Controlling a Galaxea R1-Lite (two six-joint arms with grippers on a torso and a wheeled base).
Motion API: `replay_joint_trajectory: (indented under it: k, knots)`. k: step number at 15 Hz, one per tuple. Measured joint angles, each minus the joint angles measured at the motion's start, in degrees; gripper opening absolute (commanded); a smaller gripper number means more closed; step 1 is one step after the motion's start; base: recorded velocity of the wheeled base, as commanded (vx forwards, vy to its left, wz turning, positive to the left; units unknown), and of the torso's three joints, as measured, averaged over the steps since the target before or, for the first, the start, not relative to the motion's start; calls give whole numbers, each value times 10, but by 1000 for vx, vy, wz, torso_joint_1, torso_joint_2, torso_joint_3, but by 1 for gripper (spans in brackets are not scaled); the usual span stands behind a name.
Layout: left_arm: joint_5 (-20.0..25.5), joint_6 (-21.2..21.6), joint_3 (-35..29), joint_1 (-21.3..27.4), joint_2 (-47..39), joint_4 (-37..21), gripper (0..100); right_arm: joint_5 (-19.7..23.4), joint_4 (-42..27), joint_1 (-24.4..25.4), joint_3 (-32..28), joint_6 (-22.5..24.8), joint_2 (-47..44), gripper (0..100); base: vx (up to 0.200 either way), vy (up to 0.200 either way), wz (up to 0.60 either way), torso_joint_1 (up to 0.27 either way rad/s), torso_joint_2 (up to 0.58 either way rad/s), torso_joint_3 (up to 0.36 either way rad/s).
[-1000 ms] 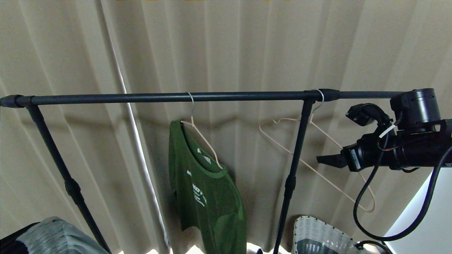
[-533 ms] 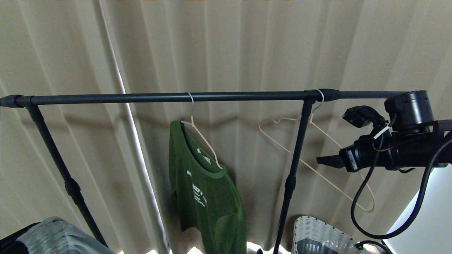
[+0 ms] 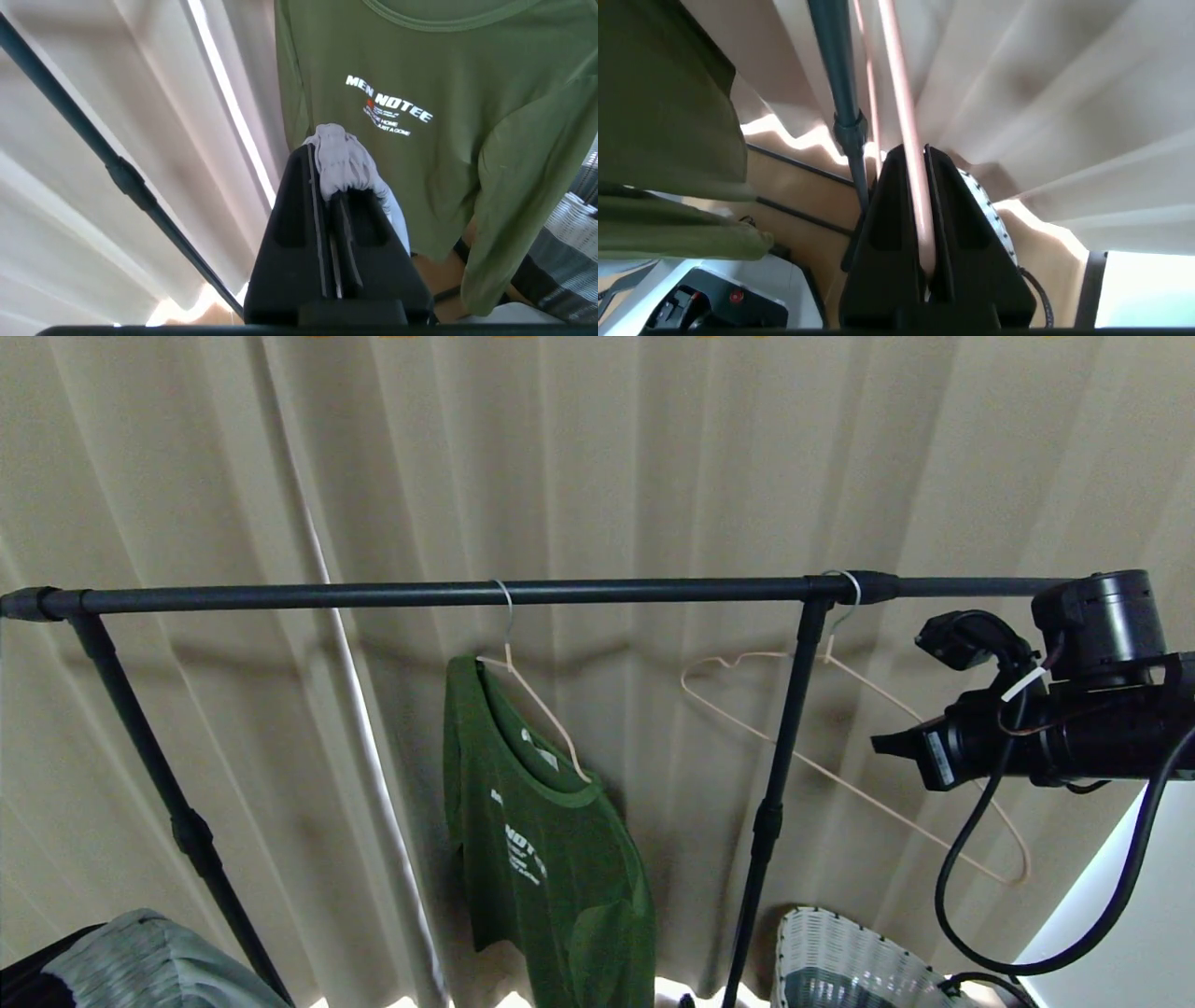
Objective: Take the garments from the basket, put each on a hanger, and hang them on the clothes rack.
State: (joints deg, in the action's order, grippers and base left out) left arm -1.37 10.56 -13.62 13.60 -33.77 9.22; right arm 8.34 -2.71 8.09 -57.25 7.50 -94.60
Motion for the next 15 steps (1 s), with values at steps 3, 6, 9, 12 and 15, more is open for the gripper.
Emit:
replay_joint_trajectory:
  k: [3,6,9,12,15]
  knots:
    - [0,0,1,0,1,0,0,-21,1,0,7,-4,20,0,0,0,0,0,0,0]
    - [0,1,4,0,3,1,0,-23,1,0,20,-11,52,0,0,0,0,0,0,0]
    - [0,2,5,1,8,1,0,-26,1,-2,44,-19,96,0,0,0,0,0,0,0]
    - [0,3,3,2,17,1,0,-56,1,-4,84,-21,151,0,0,0,0,0,0,0]
    - [0,2,0,2,21,2,0,-87,1,-19,133,-21,217,0,-67,0,0,-1,-1,2]
